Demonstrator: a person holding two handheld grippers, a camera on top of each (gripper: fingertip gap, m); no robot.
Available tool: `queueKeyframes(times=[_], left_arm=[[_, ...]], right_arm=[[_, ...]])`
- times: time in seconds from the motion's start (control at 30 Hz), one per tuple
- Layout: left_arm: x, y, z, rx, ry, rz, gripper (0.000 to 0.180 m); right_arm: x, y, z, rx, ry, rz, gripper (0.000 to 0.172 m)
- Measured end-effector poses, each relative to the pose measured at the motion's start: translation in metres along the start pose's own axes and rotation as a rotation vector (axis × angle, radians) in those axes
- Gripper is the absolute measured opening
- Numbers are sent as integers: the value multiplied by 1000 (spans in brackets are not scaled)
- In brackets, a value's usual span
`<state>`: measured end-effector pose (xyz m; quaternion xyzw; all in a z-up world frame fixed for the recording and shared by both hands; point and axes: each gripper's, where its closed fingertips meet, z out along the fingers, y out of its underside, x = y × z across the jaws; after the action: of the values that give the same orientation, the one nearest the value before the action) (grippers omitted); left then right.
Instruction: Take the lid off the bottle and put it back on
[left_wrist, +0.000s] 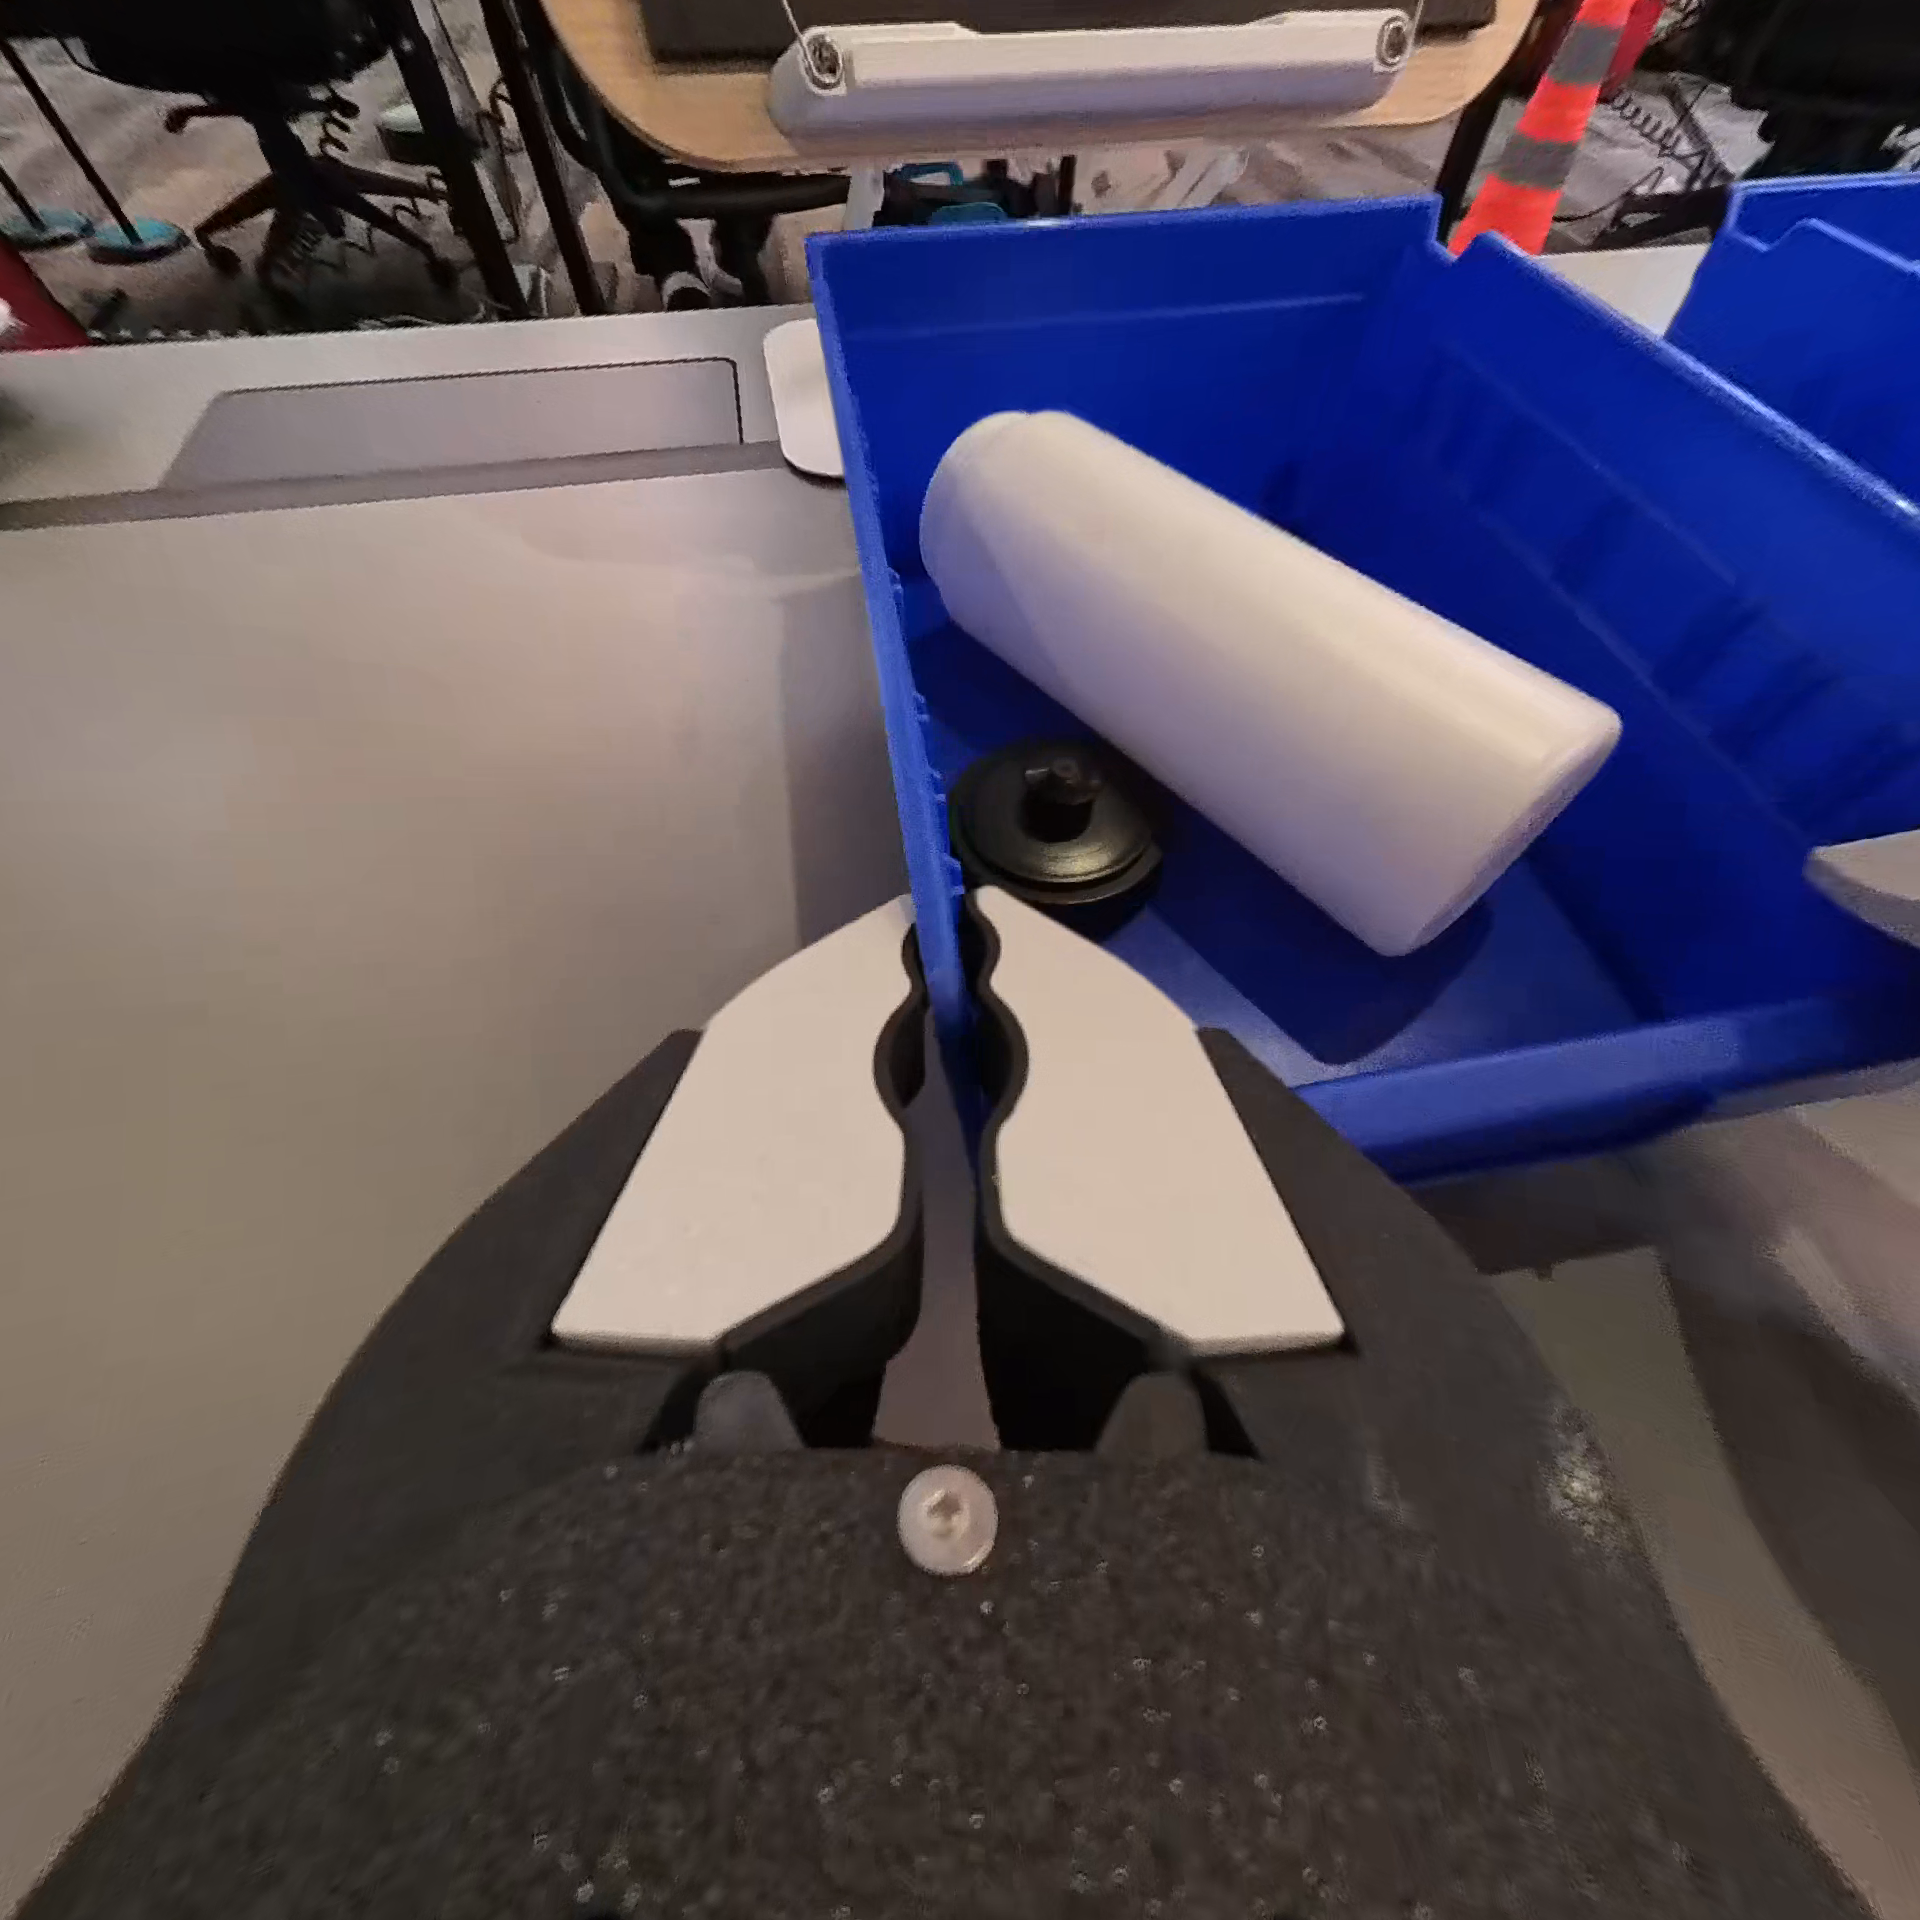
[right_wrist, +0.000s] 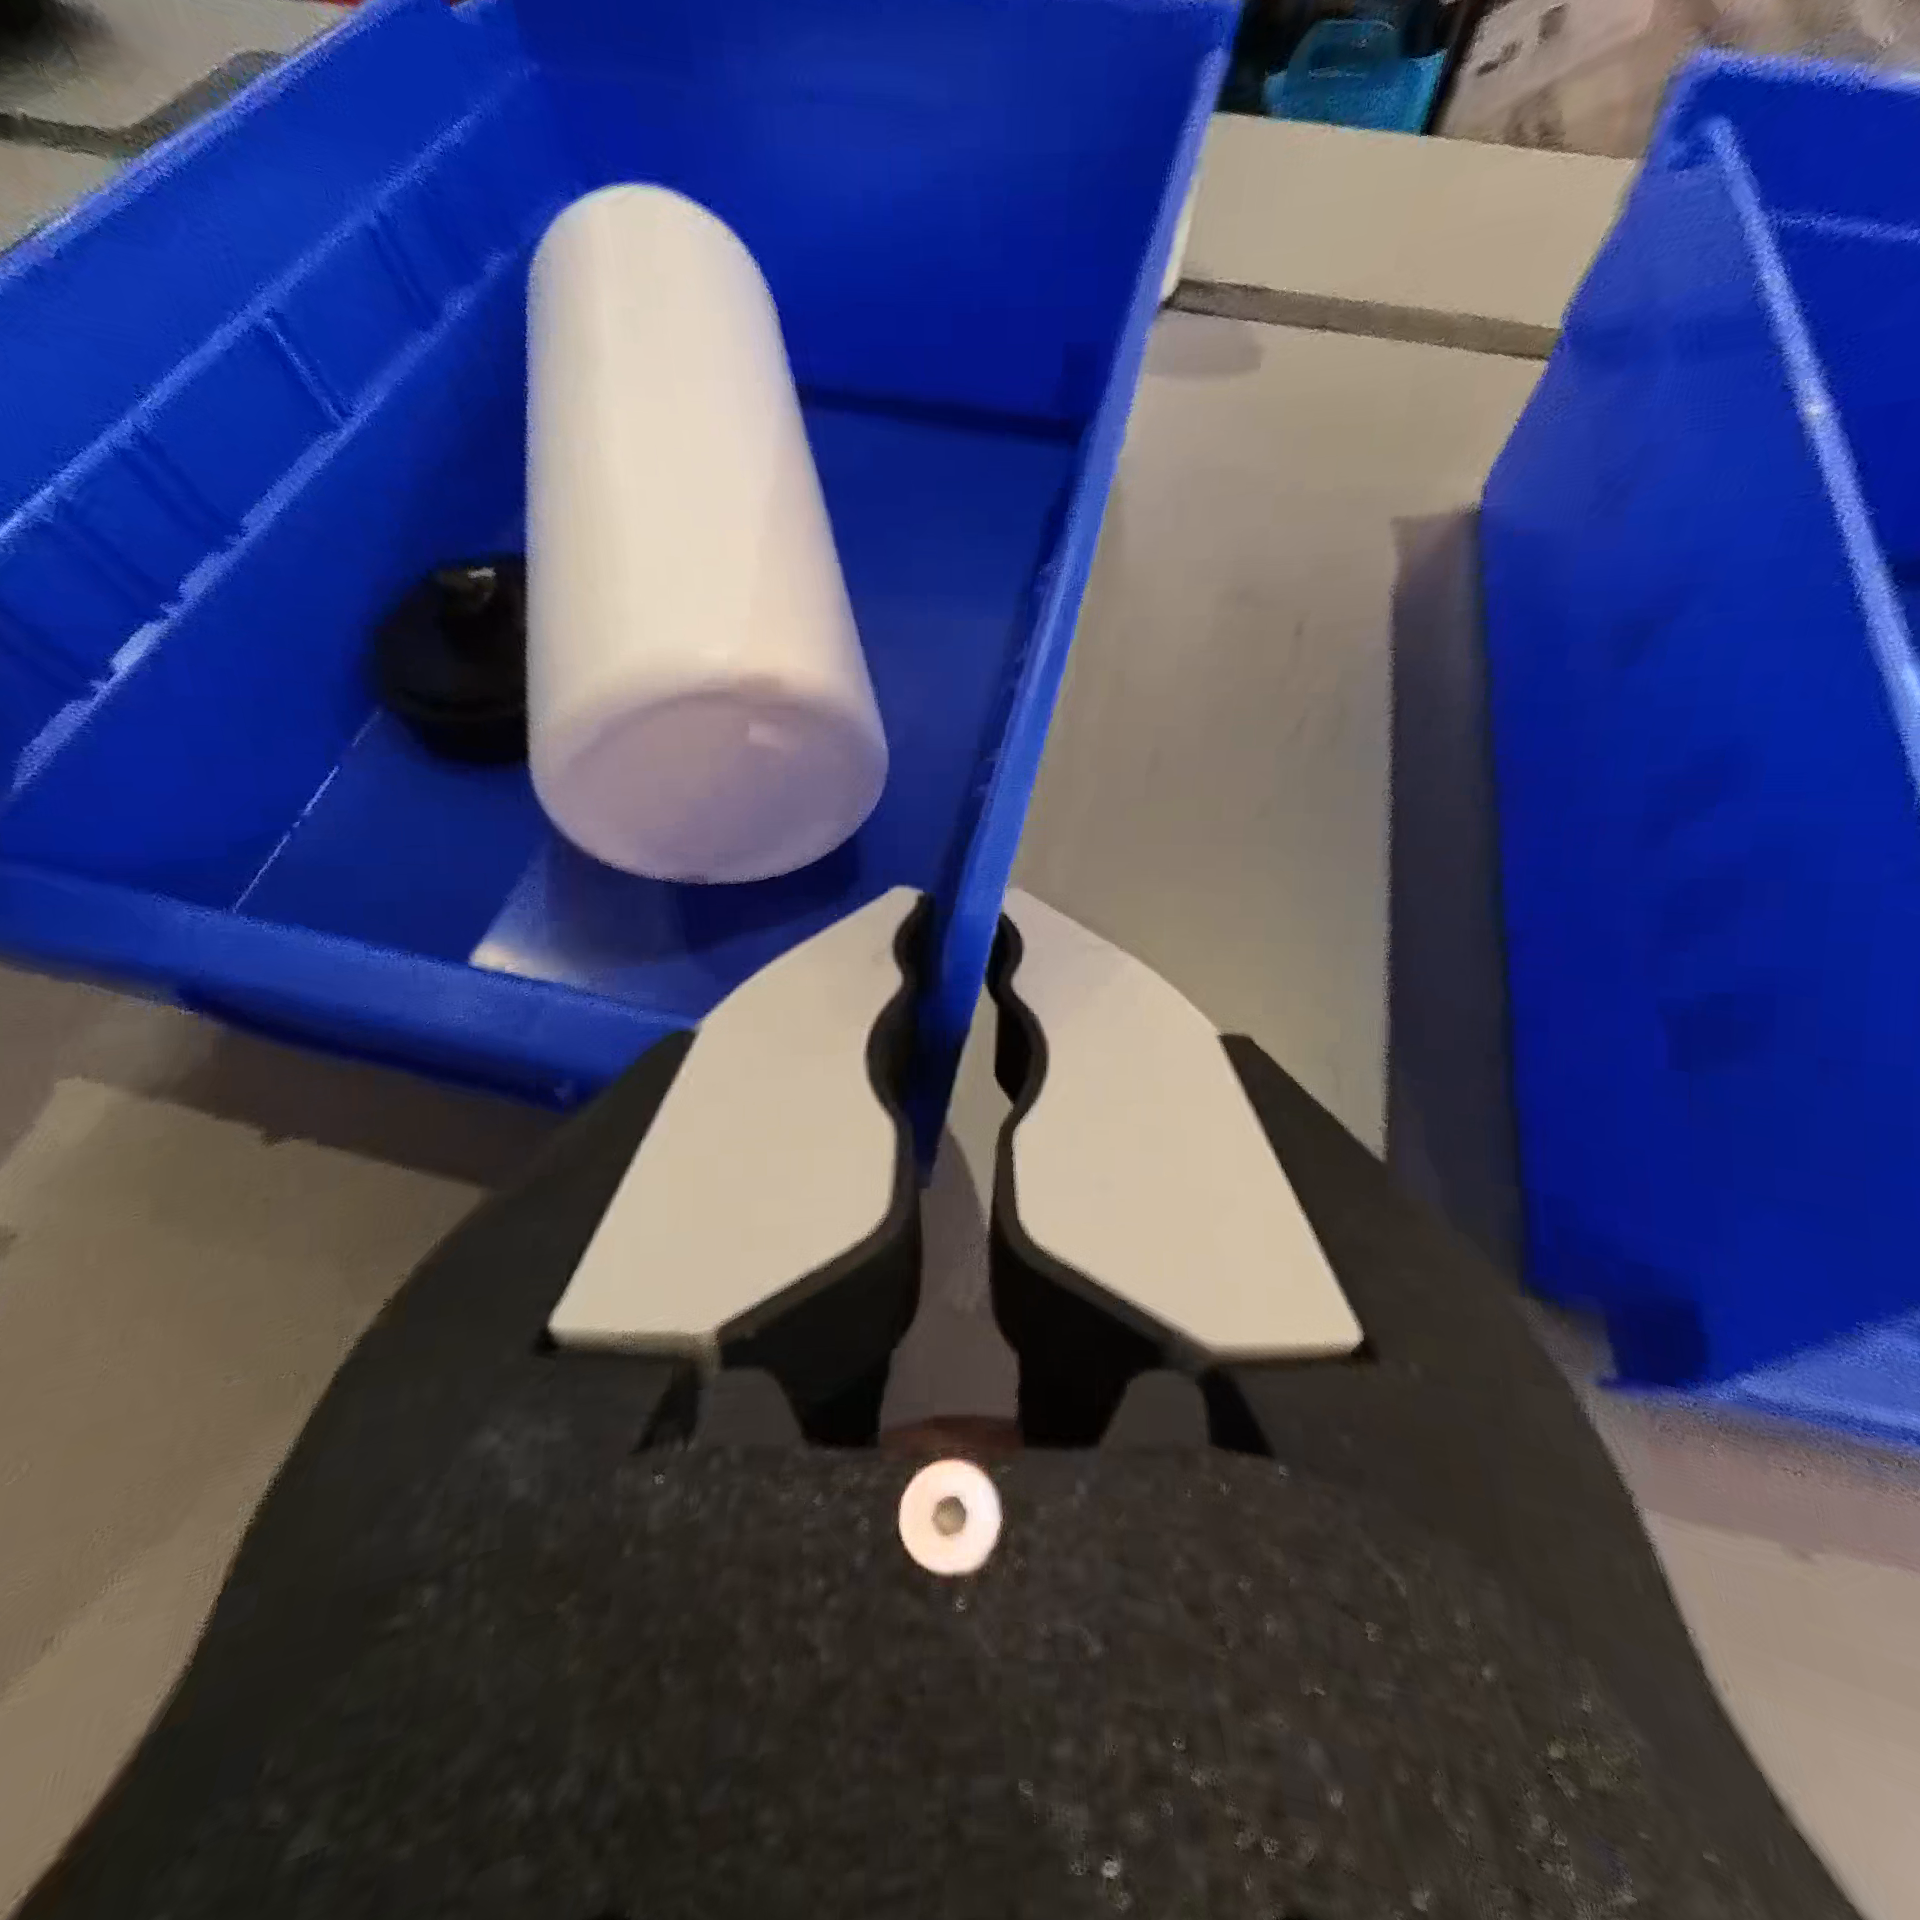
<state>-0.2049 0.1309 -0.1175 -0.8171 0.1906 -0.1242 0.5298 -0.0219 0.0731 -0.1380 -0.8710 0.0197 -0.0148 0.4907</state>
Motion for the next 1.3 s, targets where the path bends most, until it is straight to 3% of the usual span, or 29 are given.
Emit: queueKeyframes(times=[0.07,0.2,0.33,0.53,0.73,0.97,1.2,1.3], left_arm=[[-5,-5,-5,25,-23,1,2],[-34,-17,-18,53,-26,-80,2],[-87,-27,-37,113,-81,-184,1],[-186,-29,-63,193,-179,-192,1],[-252,-6,-74,144,-227,-190,1],[-269,10,-58,67,-308,-110,1],[-287,23,-55,24,-309,-249,7],[-296,5,-80,102,-437,-189,36]], right_arm=[[-1,-10,-8,78,77,-21,4],[-27,-40,-21,192,70,-10,4],[-78,-71,-22,273,49,-47,4],[-173,-102,-1,344,10,-116,4],[-245,-93,25,316,-76,-151,5],[-259,-62,60,196,-136,-20,4],[-278,-48,60,114,-281,-116,11],[-278,-42,41,8,-436,-233,18]])
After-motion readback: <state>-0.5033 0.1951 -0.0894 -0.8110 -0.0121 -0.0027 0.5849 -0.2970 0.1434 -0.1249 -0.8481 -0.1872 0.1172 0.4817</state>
